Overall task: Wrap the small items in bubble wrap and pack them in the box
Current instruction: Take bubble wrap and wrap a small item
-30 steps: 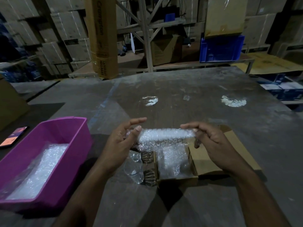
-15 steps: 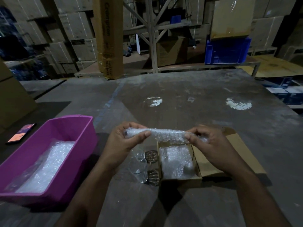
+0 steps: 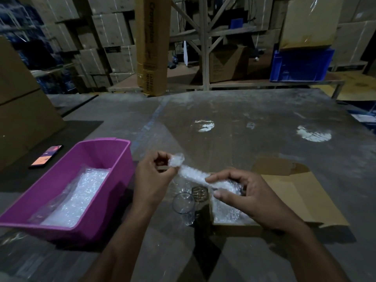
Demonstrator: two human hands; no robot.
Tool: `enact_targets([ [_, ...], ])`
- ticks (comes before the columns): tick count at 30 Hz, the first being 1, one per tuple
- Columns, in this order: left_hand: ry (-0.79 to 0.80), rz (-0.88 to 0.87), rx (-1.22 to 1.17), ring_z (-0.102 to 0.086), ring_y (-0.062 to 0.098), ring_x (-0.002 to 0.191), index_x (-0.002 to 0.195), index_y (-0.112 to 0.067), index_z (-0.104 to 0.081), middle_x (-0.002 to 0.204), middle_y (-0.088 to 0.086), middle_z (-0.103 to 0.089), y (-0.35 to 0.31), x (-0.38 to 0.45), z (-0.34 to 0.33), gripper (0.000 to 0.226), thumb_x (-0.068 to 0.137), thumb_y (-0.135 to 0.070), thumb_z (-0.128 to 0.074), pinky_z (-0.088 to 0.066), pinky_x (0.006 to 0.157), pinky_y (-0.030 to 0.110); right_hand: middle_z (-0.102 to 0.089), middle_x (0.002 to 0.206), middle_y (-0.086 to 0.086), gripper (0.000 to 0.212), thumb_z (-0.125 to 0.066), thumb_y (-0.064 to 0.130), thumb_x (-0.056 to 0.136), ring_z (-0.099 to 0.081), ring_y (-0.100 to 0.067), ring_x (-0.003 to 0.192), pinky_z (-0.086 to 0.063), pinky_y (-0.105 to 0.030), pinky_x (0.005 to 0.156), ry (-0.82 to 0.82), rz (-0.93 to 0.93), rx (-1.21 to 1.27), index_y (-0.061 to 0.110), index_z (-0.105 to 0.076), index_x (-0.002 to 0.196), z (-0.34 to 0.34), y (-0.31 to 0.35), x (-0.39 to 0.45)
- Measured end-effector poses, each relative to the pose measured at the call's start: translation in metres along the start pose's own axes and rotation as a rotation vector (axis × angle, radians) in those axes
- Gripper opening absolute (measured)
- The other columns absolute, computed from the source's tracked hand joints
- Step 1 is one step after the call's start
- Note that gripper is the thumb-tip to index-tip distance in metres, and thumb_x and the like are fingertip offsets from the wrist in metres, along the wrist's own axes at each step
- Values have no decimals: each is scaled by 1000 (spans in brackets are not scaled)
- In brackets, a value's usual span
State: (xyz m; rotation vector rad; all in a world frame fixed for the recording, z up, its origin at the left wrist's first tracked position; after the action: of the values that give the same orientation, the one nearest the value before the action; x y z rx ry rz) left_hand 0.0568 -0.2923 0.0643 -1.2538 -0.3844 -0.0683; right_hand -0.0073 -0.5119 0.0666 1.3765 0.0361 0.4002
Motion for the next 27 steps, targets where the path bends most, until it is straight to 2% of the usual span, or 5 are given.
enact_targets([
  [5, 293, 37, 168, -69, 11, 65, 75, -23, -75, 72, -3, -75, 10, -9, -19, 25, 76, 2, -81, -56, 65, 35, -77, 105, 1, 26, -76, 4, 83, -72, -9, 98, -55, -18, 79, -72, 48, 107, 17, -77, 106, -2, 20, 11],
  [12, 682, 37, -57, -71, 28, 81, 87, -7, -75, 89, 12, -74, 5, -35, -38, 11, 80, -4, -82, -56, 77, 46, -73, 91, -4, 6, -75, 27, 89, -66, -20, 74, -57, -38, 70, -294, 18, 6, 29, -77, 94, 2, 10, 37],
  [17, 489, -5, -346, -64, 17, 85, 82, -9, -75, 88, 5, -66, -4, -23, -22, 18, 68, -12, -87, -53, 76, 28, -68, 94, 7, 6, -68, 25, 94, -66, -5, 79, -54, -26, 69, -230, -159, -90, 24, -72, 90, -14, -19, 42],
  [22, 339, 65, -479, -67, 13, 94, 76, -23, -77, 97, -3, -73, 6, -10, -6, 19, 64, -13, -89, -54, 79, 24, -65, 72, 6, 13, -59, 9, 99, -57, -11, 65, -47, -27, 58, -106, -237, 137, 17, -66, 105, -44, -28, 40],
  [27, 262, 188, -523, -70, 13, 81, 77, -17, -77, 84, 3, -76, 16, -4, 4, 15, 64, -13, -83, -57, 76, 26, -73, 88, -8, 6, -65, 20, 98, -59, -14, 75, -50, -29, 65, -64, -216, 114, 19, -66, 104, -63, -20, 39],
])
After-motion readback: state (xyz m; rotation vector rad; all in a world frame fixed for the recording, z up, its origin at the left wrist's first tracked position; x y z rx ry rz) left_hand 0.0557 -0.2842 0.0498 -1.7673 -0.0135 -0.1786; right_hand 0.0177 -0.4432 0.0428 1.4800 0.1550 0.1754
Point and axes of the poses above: each hand's wrist, its own x-axis towards the middle knuckle, its own z-axis out of the back of the hand, y = z × x, the point moved 8 cm from there along x, towards the middle knuckle
